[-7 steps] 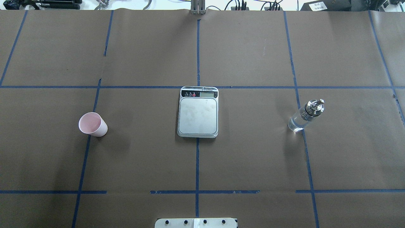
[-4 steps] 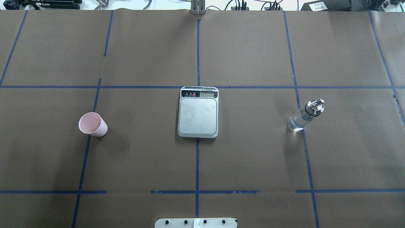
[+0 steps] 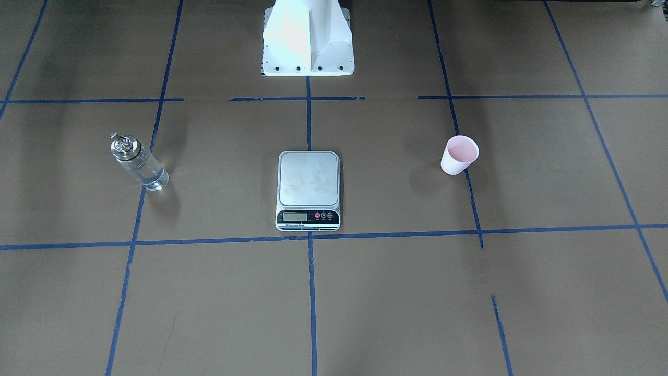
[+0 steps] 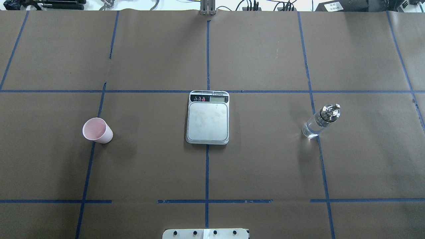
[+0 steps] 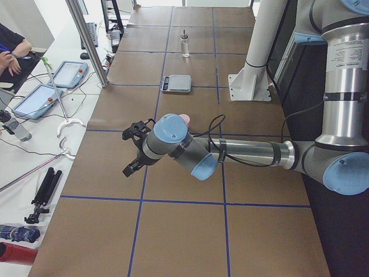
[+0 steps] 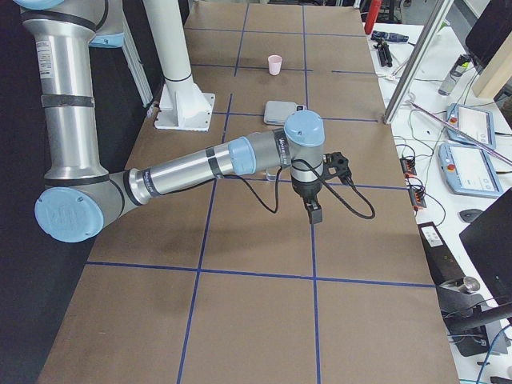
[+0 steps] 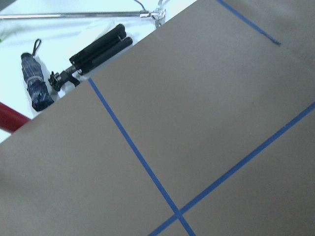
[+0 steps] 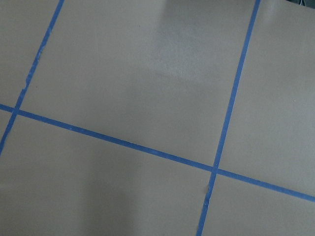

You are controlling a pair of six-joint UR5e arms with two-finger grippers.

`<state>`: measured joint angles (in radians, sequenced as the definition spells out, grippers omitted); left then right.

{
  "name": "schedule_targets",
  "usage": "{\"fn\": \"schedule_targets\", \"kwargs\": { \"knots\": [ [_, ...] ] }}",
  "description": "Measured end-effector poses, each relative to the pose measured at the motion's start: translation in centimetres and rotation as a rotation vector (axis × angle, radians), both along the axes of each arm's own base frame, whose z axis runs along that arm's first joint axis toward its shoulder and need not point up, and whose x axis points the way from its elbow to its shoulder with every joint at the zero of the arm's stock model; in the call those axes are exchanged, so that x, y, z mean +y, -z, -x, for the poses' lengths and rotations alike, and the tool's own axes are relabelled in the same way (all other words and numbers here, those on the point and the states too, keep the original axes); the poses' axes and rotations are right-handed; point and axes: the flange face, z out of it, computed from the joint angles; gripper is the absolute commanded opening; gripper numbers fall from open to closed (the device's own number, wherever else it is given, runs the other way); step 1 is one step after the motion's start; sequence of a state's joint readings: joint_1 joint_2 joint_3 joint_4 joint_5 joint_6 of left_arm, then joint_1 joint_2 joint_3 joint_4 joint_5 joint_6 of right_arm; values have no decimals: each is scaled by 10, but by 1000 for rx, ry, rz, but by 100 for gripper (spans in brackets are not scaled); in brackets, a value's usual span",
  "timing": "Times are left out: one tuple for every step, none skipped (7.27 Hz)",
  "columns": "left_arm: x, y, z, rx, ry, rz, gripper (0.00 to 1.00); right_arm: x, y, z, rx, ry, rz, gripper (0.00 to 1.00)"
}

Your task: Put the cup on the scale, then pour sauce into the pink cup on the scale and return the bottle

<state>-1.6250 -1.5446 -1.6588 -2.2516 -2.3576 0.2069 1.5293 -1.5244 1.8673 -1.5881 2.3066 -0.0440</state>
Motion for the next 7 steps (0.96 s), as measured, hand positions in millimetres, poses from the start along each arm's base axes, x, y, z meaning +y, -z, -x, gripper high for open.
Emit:
{"fn": "schedule_targets", "kwargs": {
  "knots": [
    [-10, 9, -5, 48, 11, 12, 100, -1, 0, 0, -2, 0, -19, 100],
    [-15, 20, -21, 109, 3, 25, 100, -2, 1, 1, -11, 1, -29, 100],
    [-15, 30, -50, 159, -39, 21, 100, 1, 2, 2, -32, 7, -32, 100],
    [-12, 37, -92, 229, -83, 76, 100, 7, -3, 3, -51, 13, -32, 100],
    [-4, 47, -128, 294, -83, 167, 100, 13, -9, 4, -61, 15, -33, 100],
    [13, 60, -158, 325, -46, 236, 100, 17, -13, 4, -66, 12, -28, 100],
    [37, 75, -189, 345, 9, 299, 100, 20, -16, 4, -69, 5, -20, 100]
  ]
}}
